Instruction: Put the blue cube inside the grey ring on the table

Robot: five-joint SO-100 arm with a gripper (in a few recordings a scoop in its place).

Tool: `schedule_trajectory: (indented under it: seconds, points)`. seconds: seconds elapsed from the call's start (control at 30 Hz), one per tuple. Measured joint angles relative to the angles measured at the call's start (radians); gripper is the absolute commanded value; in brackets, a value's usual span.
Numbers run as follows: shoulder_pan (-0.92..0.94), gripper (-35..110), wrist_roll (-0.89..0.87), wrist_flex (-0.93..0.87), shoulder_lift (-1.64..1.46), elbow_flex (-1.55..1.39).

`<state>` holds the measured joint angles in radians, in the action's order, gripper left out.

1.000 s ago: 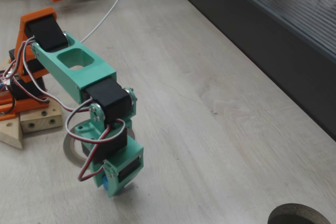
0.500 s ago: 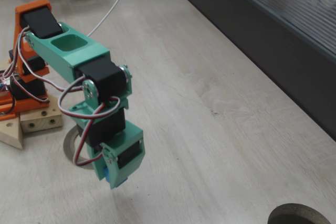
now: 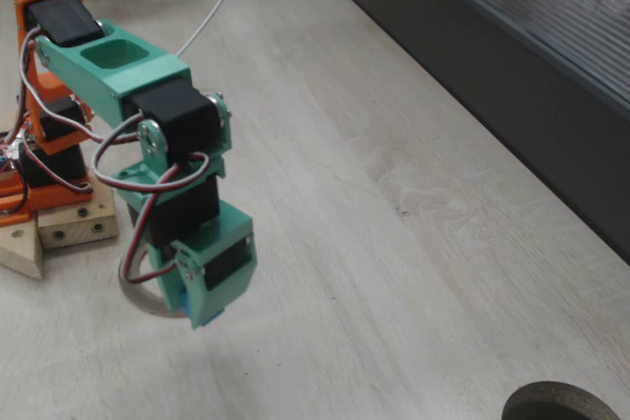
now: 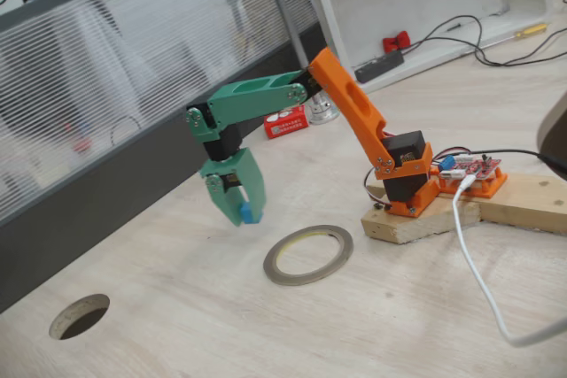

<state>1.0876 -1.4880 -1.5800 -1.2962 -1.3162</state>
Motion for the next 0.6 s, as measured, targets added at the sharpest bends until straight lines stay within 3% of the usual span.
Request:
schedule_trajectory:
  seconds: [0.37,0.6]
  points:
    - [-0.006,6,0.0,0.0,-0.275,-0.322]
    - [-0.16,6,0.0,0.002,-0.337,-0.44]
